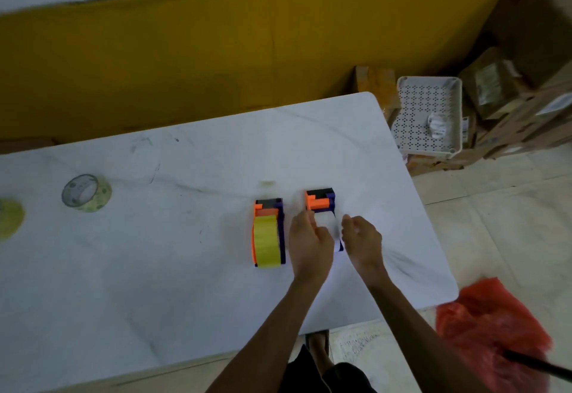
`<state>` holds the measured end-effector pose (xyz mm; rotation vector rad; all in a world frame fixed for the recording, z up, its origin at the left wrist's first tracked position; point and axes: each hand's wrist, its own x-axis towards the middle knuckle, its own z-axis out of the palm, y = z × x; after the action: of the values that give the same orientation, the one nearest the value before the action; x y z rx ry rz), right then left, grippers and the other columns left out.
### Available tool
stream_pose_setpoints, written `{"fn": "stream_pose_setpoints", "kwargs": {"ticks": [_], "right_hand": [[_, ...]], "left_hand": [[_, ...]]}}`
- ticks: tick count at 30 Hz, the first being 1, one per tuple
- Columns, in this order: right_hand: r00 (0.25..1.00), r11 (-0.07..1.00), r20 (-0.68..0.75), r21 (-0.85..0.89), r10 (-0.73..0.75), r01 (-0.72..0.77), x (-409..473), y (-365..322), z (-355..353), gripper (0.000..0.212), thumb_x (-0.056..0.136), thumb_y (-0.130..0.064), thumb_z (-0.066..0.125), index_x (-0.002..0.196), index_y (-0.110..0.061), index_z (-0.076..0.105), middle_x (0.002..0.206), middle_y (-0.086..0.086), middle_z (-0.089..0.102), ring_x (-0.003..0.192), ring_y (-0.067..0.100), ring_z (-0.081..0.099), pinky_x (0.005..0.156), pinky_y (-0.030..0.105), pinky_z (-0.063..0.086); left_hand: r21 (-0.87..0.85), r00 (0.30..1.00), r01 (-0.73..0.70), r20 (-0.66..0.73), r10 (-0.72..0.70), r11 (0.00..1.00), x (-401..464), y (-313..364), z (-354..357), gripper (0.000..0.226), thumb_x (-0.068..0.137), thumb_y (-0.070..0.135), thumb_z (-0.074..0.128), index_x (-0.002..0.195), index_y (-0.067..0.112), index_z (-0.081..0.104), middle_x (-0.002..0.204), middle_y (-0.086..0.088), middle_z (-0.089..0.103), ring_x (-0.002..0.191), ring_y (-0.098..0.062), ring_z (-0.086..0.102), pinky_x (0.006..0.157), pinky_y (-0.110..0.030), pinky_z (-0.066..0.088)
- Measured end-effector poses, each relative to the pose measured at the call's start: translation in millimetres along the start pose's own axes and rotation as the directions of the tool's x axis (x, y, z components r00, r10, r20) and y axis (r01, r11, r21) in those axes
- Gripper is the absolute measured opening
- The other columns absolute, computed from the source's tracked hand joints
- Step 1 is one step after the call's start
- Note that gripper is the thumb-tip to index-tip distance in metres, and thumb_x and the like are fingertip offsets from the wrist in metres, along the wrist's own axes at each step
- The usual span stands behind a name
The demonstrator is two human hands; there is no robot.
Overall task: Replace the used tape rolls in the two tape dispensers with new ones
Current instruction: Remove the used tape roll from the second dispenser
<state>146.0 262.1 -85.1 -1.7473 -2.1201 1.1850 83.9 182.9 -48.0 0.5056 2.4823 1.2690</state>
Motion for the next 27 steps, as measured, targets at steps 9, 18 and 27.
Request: {"fn": "stream_pose_setpoints", "kwargs": {"ticks": [9, 18, 27], "right_hand": [[0.974, 0.988, 0.185, 0.108, -0.128, 0.110, -0.5, 4.5, -6.8, 0.036, 0.093, -0.038, 0.046, 0.070, -0.012, 0.058, 0.063, -0.005, 0.058, 0.059, 0.006, 0.053, 0.052, 0.009, 0.038], [0.961, 0.974, 0.164, 0.084, -0.221, 0.209, 2.1, -18.4, -25.9, 0.023, 0.093, -0.035, 0.053, 0.079, -0.019, 0.061, 0.067, -0.016, 0.057, 0.063, -0.001, 0.055, 0.051, 0.005, 0.037], [0.958, 0.967, 0.170, 0.145, -0.232, 0.208, 4.6, -39.6, -36.1, 0.024, 0.093, -0.031, 0.055, 0.080, -0.012, 0.064, 0.070, -0.007, 0.061, 0.063, 0.002, 0.055, 0.055, 0.009, 0.038]], "left_hand": [[-0.097, 0.904, 0.363, 0.276, -0.326, 0.927, 1.5, -13.2, 8.1, 0.027, 0.089, 0.013, 0.045, 0.062, 0.014, 0.042, 0.060, 0.002, 0.044, 0.055, -0.010, 0.039, 0.050, -0.023, 0.032], [-0.180, 0.881, 0.461, 0.211, -0.424, 0.869, 15.1, 22.9, -6.0, 0.032, 0.088, 0.013, 0.042, 0.056, 0.016, 0.041, 0.050, 0.006, 0.039, 0.043, -0.006, 0.035, 0.032, -0.009, 0.028], [-0.223, 0.822, 0.563, 0.250, -0.512, 0.796, 32.9, 41.1, -18.1, 0.030, 0.085, 0.014, 0.043, 0.056, 0.019, 0.044, 0.054, 0.002, 0.045, 0.045, -0.014, 0.042, 0.038, -0.019, 0.031]]}}
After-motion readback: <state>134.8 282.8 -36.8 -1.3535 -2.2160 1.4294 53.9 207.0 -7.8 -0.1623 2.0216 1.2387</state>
